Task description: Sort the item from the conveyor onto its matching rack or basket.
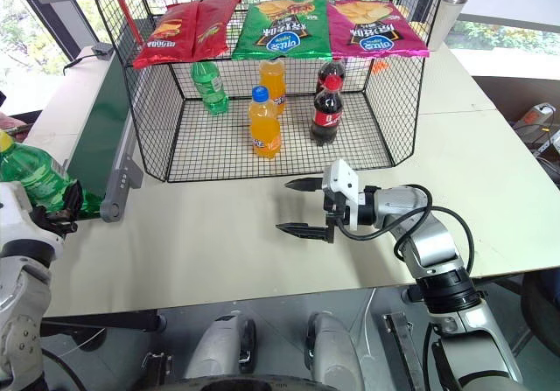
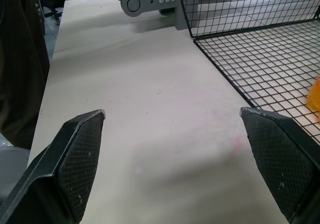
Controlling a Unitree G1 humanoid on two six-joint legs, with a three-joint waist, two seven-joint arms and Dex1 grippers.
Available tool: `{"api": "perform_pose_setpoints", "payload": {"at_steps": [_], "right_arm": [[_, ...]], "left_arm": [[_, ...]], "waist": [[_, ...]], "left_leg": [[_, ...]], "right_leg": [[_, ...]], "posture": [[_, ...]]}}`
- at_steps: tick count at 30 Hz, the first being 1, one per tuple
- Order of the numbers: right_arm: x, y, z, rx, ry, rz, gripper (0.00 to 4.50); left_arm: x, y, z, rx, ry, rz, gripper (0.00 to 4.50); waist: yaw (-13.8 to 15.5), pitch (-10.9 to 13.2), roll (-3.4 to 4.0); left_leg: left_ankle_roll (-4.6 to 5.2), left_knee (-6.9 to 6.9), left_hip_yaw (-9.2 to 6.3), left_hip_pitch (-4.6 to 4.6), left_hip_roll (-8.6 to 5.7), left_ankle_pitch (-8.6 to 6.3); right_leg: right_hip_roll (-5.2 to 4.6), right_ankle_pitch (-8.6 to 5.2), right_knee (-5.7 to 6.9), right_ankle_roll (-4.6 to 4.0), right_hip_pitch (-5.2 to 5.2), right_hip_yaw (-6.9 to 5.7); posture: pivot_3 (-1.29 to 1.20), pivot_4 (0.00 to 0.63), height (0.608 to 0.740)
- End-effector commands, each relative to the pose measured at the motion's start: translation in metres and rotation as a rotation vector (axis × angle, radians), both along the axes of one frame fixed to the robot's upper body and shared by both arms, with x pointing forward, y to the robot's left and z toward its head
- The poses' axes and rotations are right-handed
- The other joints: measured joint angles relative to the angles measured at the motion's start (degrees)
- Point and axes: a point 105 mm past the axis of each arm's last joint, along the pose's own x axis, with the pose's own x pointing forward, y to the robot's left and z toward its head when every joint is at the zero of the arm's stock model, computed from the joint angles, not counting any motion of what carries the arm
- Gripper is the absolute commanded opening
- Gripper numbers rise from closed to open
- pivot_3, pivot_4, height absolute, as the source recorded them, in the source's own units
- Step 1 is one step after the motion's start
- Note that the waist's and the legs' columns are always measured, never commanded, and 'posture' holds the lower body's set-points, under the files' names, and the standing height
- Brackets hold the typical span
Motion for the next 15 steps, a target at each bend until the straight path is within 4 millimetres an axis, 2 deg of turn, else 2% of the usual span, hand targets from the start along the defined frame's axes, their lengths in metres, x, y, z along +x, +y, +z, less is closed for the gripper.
{"api": "perform_pose_setpoints", "payload": {"at_steps": [1, 5, 8, 12, 15], "right_arm": [[-0.001, -0.004, 0.006, 0.002, -0.036, -0.001, 4.5], [-0.001, -0.006, 0.006, 0.0, -0.036, 0.001, 4.5], [-0.002, -0.007, 0.009, 0.003, -0.041, 0.009, 4.5], [-0.003, -0.005, 0.019, 0.03, -0.046, 0.017, 4.5], [-0.003, 0.0, 0.031, 0.061, -0.063, 0.023, 4.5]], "left_arm": [[-0.001, -0.007, 0.01, 0.019, -0.031, -0.035, 2.63], [-0.001, -0.021, 0.018, 0.032, -0.037, -0.104, 2.63], [0.0, -0.041, 0.029, 0.045, -0.051, -0.235, 2.63], [0.005, -0.059, 0.038, 0.051, -0.053, -0.343, 2.63], [0.016, -0.074, 0.044, 0.056, -0.056, -0.419, 2.63]], "waist": [[0.0, 0.0, 0.0], [0.1, 0.0, 0.0], [0.1, 0.0, -0.02], [0.1, 0.0, -0.02], [0.0, 0.0, -0.02]], "left_leg": [[0.0, 0.0, 0.0, 0.0, 0.0, 0.0], [0.0, 0.0, 0.0, 0.0, 0.0, 0.0], [0.0, 0.0, -0.01, -0.01, 0.0, 0.0], [0.0, 0.0, -0.01, -0.04, 0.0, 0.0], [0.0, 0.0, -0.02, -0.04, -0.01, 0.0]], "right_leg": [[0.0, 0.0, 0.0, 0.0, 0.0, 0.0], [0.0, 0.0, 0.0, 0.0, 0.01, 0.0], [-0.01, 0.0, -0.01, 0.0, 0.01, 0.0], [-0.02, 0.0, -0.02, 0.0, 0.0, 0.0], [-0.02, 0.0, -0.02, 0.0, 0.0, 0.01]], "posture": [[0.0, 0.15, 0.74], [0.0, 0.15, 0.74], [0.0, 0.15, 0.74], [0.0, 0.15, 0.74], [0.0, 0.15, 0.74]]}}
